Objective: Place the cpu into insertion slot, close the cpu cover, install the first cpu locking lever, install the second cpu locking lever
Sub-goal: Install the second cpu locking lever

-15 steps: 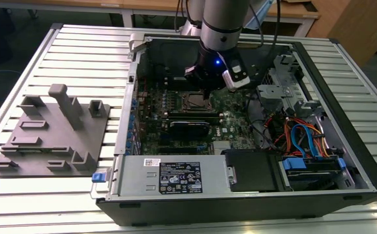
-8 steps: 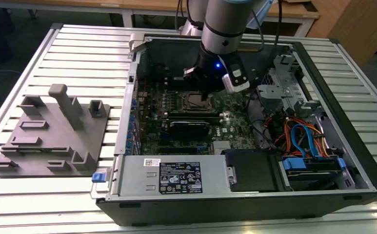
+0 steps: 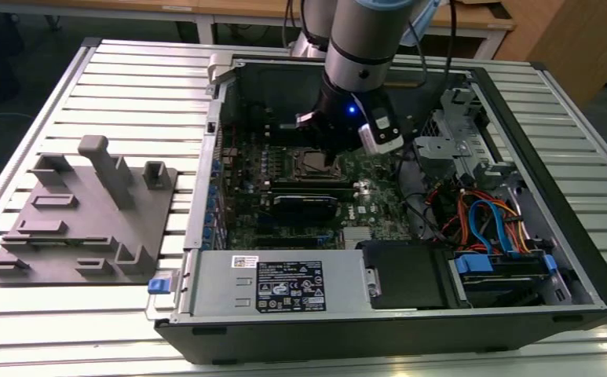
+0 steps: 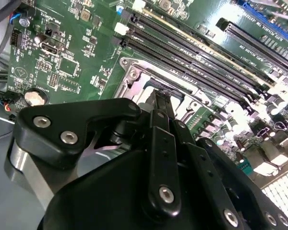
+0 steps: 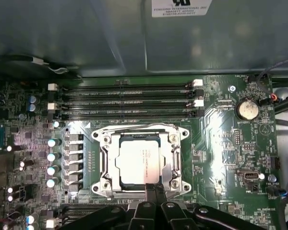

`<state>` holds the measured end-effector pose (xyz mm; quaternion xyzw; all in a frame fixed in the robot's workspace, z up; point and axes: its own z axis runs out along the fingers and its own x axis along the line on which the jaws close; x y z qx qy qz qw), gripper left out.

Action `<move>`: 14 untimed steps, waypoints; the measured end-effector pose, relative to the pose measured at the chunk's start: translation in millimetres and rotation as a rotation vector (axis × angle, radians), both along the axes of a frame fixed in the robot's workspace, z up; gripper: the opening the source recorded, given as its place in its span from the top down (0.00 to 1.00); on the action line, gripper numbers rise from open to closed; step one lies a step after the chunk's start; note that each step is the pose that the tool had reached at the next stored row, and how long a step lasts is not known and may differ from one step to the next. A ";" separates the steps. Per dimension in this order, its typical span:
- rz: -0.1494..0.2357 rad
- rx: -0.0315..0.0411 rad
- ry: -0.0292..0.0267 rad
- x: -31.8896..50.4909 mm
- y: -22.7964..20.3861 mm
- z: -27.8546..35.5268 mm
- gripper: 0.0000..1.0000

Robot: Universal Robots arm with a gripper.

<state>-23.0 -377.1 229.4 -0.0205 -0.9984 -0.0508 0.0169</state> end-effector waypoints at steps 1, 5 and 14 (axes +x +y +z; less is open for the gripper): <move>0.000 0.0001 0.0001 0.0 0.0 1.4 0.90; 0.000 0.0003 0.0003 0.1 -1.7 3.2 0.90; 0.001 0.0006 0.0022 -15.8 -14.8 -2.8 0.90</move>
